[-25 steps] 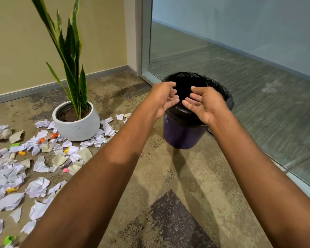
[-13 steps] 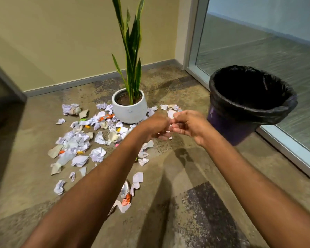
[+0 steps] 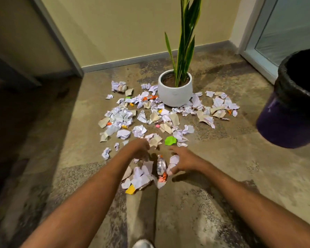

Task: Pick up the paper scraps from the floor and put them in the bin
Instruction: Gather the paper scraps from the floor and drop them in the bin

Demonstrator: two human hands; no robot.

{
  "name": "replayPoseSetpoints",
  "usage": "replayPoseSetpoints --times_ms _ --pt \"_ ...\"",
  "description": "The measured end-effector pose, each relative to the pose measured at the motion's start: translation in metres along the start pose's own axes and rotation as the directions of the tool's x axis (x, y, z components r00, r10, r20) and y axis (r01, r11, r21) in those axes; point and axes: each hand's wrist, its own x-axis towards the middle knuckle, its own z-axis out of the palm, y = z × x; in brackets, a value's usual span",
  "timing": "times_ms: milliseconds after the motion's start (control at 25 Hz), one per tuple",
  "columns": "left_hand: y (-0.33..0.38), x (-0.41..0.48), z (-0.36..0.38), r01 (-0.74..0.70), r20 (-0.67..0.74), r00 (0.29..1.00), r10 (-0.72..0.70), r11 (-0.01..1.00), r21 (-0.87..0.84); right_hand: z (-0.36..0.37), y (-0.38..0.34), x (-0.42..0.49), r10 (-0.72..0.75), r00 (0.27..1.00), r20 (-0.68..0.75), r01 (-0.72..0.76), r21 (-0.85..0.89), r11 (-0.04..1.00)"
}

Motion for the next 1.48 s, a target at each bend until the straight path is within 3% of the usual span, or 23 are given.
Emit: replayPoseSetpoints --times_ms 120,200,320,440,640,800,1160,1360,1480 --pt "-0.042 -0.009 0.016 0.161 -0.041 0.987 -0.157 0.981 0.105 0.039 0.002 0.009 -0.029 0.999 0.030 0.036 -0.263 0.964" --pt "-0.060 -0.016 0.027 0.296 0.007 0.955 -0.298 0.950 0.097 0.059 0.000 0.010 -0.044 0.999 0.024 0.049 -0.296 0.954" --pt "-0.078 -0.020 0.051 0.292 0.102 0.947 -0.306 0.947 0.130 0.079 -0.008 0.011 -0.098 0.995 0.009 0.094 -0.352 0.931" --pt "-0.085 -0.027 0.080 0.398 0.074 0.915 -0.396 0.917 -0.015 0.081 -0.015 0.010 -0.140 0.990 0.023 0.139 -0.352 0.926" --pt "-0.073 -0.034 0.099 0.259 -0.047 0.962 -0.268 0.955 -0.144 0.070 -0.017 0.006 -0.104 0.989 -0.104 0.037 -0.505 0.862" --pt "-0.066 -0.033 0.099 0.263 -0.089 0.954 -0.286 0.942 -0.208 0.067 -0.016 0.012 -0.045 0.996 -0.072 0.010 -0.428 0.904" --pt "-0.085 -0.036 0.104 0.201 -0.232 0.927 -0.294 0.913 -0.356 0.080 -0.029 0.013 -0.127 0.988 -0.082 0.090 -0.357 0.930" --pt "-0.083 -0.045 0.105 0.179 -0.216 0.924 -0.315 0.857 -0.483 0.086 -0.031 0.012 -0.156 0.983 -0.096 0.114 -0.344 0.932" --pt "-0.064 -0.051 0.116 0.152 -0.216 0.912 -0.350 0.774 -0.615 0.091 -0.032 0.013 -0.185 0.979 -0.081 0.146 -0.345 0.927"
